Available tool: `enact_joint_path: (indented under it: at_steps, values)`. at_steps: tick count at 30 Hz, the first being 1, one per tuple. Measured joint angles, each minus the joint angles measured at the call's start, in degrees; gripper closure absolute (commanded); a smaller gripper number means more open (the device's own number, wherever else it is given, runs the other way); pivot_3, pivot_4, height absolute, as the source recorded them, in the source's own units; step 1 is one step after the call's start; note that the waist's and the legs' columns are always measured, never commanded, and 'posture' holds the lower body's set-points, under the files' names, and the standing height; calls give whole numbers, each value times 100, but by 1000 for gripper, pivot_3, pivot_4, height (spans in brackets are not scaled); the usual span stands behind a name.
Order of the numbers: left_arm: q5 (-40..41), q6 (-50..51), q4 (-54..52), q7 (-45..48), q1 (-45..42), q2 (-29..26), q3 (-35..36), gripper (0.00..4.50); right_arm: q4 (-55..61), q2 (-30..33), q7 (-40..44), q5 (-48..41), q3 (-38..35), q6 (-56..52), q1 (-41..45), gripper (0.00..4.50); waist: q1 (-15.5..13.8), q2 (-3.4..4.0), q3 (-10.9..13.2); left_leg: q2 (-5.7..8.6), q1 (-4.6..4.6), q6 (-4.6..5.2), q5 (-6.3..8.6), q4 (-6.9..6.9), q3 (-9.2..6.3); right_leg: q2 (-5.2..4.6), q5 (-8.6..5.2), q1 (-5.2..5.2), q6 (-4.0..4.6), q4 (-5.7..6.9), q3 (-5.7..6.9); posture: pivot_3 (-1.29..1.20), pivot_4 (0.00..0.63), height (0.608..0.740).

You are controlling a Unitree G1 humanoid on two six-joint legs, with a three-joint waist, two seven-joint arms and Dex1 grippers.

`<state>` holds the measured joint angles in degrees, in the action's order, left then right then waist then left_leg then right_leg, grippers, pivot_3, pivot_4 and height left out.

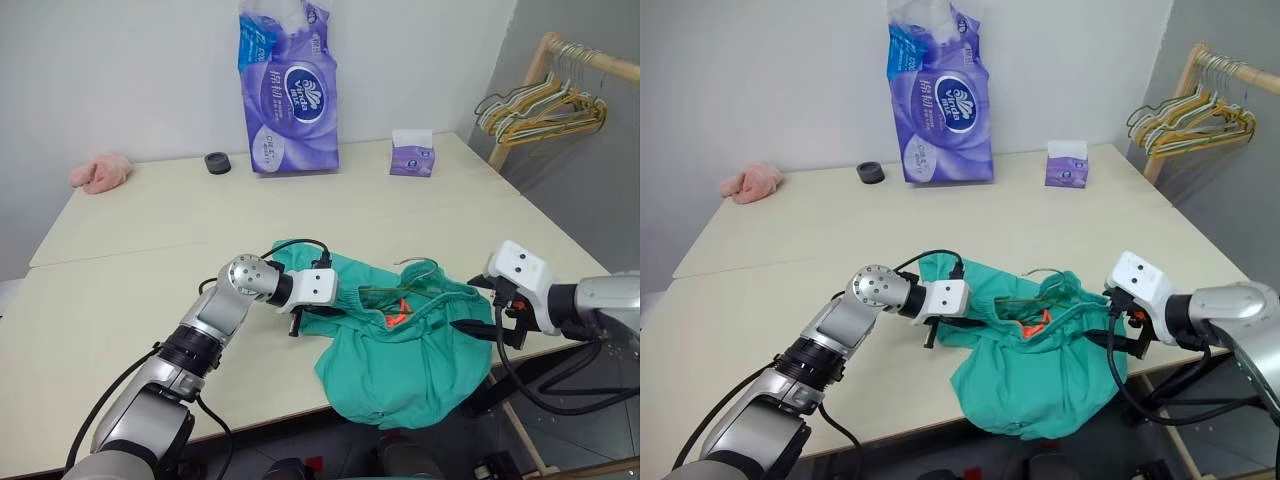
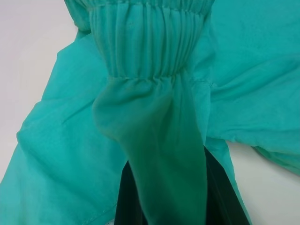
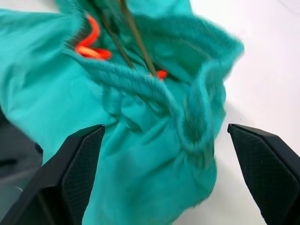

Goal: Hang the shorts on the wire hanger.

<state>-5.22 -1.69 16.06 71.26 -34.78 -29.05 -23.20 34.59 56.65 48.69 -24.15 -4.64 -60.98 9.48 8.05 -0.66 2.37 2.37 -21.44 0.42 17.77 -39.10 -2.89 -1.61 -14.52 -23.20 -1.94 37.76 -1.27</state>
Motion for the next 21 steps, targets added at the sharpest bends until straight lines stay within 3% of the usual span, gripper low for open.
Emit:
enact_joint_path:
  at_steps: [4, 7, 17, 21]
  values:
    - [12, -2, 2, 9, -1, -8, 0, 4500, -59, -559, -364, -146, -145, -187, -310, 17, 7, 2, -1, 0, 1, 0, 0, 1, 0, 0, 0, 1, 0, 2, 0, -265, 40, 740]
    - [29, -4, 9, 19, -2, -12, 0, 4500, -155, -613, -430, -144, 122, -112, -303, 17, 11, 2, -1, 1, 2, 0, 0, 0, 0, 0, 0, 1, 0, 1, 1, -266, 36, 740]
    - [57, -25, 26, 75, -11, -38, 1, 4500, -1506, -446, -86, 958, 1940, 1258, 651, 17, 32, 2, -1, 2, 4, 0, 0, 0, 1, 1, 0, 2, -1, 0, 3, -254, 32, 740]
    - [73, -26, 24, 81, -10, -53, 2, 4500, -1917, -388, 188, 1371, 2349, 1791, 962, 964, 37, 2, -1, 2, 4, -1, -1, 0, 0, 1, 0, 2, 0, 0, 3, -254, 32, 740]
